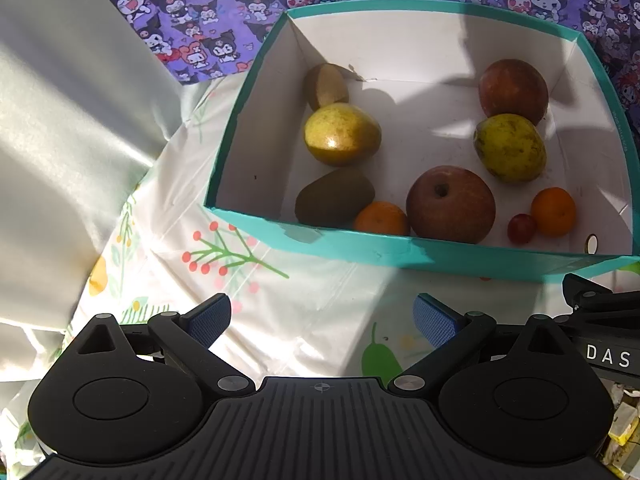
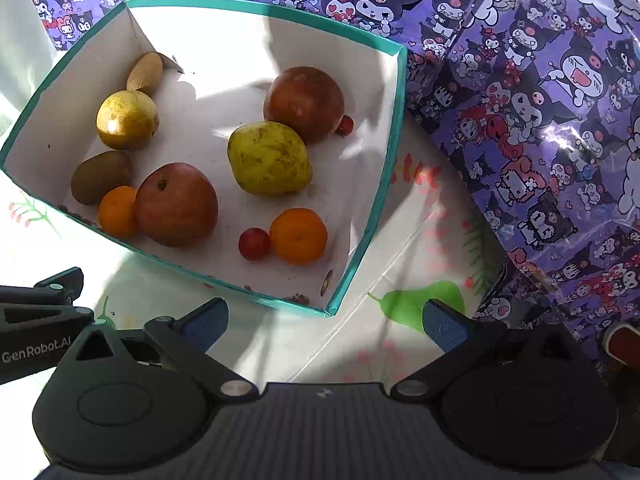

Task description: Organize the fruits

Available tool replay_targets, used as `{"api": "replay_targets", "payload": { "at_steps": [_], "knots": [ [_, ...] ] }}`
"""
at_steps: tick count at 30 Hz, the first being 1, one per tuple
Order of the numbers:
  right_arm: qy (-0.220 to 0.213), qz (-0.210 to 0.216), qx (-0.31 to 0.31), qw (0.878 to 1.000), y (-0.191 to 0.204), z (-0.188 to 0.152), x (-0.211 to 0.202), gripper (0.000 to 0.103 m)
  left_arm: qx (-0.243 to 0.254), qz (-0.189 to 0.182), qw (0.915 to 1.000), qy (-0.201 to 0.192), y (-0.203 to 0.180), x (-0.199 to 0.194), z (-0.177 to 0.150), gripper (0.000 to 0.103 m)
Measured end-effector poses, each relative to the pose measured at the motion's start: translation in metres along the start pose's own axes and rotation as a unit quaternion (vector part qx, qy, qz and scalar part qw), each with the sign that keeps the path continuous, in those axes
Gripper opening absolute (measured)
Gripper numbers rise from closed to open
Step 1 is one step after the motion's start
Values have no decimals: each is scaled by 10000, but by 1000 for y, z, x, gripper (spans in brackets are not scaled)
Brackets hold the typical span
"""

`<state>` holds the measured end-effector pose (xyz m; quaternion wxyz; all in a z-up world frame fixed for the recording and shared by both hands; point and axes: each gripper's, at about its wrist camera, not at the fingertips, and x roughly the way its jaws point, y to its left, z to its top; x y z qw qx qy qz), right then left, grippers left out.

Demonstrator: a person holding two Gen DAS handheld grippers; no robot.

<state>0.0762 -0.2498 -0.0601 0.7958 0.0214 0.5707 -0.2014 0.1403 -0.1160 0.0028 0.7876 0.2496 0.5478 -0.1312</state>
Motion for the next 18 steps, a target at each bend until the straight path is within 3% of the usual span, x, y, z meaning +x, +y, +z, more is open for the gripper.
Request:
{"api": "replay_targets", "payload": {
  "at_steps": [18],
  "knots": [
    [-18, -44, -20, 10000, 1, 0, 1, 103, 53, 43, 10000, -47, 0, 1, 0, 100]
  ]
}}
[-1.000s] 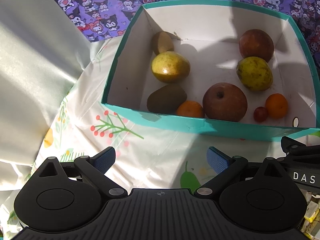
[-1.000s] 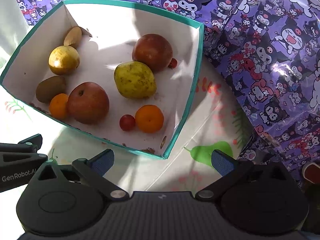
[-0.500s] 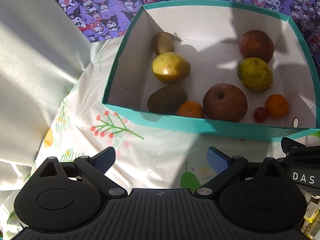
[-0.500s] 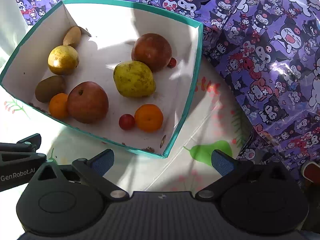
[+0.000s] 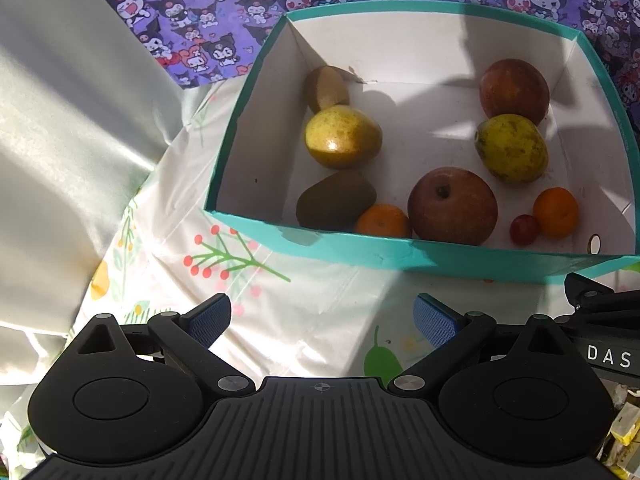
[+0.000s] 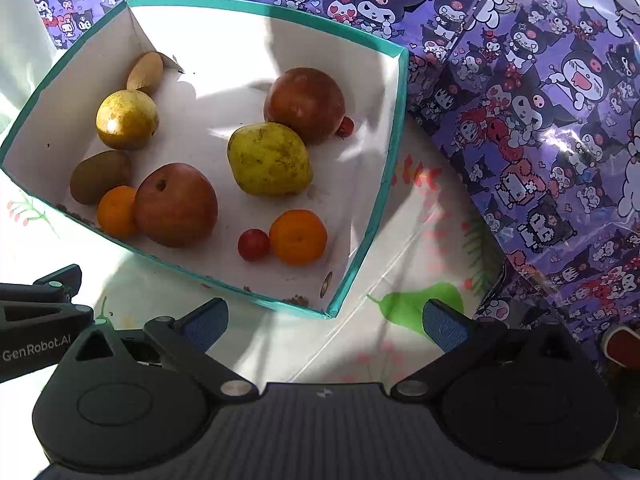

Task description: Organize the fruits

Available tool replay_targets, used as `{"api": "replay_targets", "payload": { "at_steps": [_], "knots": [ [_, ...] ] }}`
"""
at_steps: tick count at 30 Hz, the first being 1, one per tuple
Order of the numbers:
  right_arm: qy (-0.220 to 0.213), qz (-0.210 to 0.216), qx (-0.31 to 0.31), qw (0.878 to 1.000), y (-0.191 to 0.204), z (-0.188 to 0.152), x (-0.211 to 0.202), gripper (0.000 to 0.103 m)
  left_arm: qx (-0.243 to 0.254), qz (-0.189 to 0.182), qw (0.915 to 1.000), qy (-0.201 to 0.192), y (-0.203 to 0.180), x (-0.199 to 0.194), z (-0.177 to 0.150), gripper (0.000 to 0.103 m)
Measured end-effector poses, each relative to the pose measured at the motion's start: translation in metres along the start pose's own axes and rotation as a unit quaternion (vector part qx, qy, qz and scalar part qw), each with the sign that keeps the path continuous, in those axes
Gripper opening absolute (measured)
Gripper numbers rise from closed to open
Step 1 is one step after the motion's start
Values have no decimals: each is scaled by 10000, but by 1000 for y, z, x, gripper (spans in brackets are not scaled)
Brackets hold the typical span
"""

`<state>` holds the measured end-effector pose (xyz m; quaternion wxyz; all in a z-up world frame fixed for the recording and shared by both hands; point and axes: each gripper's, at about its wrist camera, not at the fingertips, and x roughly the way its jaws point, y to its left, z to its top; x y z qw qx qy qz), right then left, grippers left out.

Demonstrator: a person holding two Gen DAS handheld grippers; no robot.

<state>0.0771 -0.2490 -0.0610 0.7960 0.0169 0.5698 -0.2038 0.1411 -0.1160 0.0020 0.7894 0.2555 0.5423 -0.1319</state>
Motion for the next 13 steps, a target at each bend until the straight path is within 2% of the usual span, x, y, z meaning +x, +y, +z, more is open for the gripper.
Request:
{"api": "replay_targets", "payload": {
  "at_steps": [13],
  "knots": [
    [2, -40, -16, 10000, 1, 1, 2, 103, 103, 71, 9998, -174, -2, -2, -2, 100]
  ]
}}
